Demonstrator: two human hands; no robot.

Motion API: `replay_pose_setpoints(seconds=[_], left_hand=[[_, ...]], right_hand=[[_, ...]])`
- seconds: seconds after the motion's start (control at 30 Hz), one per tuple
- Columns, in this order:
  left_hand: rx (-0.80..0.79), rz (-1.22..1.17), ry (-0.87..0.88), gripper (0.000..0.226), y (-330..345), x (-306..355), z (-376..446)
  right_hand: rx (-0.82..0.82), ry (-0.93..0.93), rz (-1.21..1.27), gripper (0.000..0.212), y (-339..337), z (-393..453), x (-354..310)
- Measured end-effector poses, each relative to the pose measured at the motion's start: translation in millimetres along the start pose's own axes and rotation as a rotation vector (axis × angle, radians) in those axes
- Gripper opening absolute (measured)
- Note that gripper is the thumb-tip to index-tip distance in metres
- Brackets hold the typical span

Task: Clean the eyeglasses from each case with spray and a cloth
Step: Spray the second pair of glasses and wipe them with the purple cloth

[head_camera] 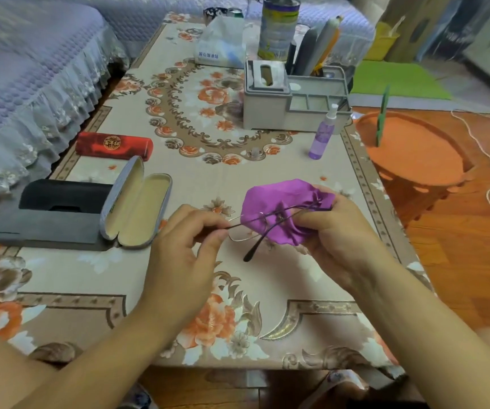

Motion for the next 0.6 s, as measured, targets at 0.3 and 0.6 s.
replay_pose_setpoints(seconds=[0.3,0.6], left_hand=[[0.01,-0.221,-0.132,0.023,-5,-4,6],[0.105,-0.201,0.172,0.021,-18,8,7]], right_hand=[[0.052,-0.156,-0.13,0.036,-2,3,9],[-0.174,0.084,0.116,0.03,3,2,19]])
Point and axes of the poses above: each hand's wrist, its own z-axis towards the middle knuckle, its own y-axis out of the palm, x = y × z, the point moved 1 cm from there along z, towards the middle knuckle, and after that the axes turned 12 degrees about -x, right-handed, at the moved point
